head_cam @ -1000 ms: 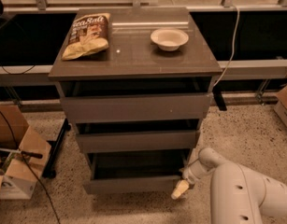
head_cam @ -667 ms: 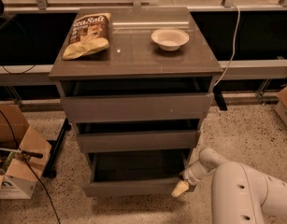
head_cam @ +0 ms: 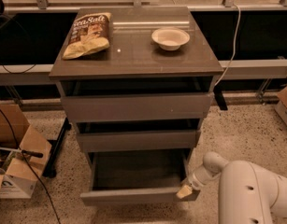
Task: Open bottom drawer
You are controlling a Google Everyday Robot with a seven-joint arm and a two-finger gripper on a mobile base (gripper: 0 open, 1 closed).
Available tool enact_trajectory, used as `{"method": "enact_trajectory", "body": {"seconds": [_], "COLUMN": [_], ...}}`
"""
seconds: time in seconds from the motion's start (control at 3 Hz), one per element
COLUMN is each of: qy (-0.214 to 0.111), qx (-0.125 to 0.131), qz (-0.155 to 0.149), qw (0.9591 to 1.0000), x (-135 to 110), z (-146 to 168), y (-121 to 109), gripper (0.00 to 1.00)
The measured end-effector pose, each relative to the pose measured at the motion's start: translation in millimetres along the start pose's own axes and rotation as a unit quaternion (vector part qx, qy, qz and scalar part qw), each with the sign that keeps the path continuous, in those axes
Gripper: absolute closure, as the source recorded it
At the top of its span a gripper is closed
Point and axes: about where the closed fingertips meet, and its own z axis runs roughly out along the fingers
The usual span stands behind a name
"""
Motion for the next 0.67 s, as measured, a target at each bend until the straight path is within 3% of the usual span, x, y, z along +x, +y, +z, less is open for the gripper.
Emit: {"method": "enact_trajectory", "body": {"seconds": [0.33,0.67], "qy": [0.000,0.004], "qx": [0.000,-0.007], "qz": [0.000,0.030], "qw": [1.0000,0.9995], "x": [0,20], "z": [0,5], "y": [0,16], "gripper": [0.22,0.01]}}
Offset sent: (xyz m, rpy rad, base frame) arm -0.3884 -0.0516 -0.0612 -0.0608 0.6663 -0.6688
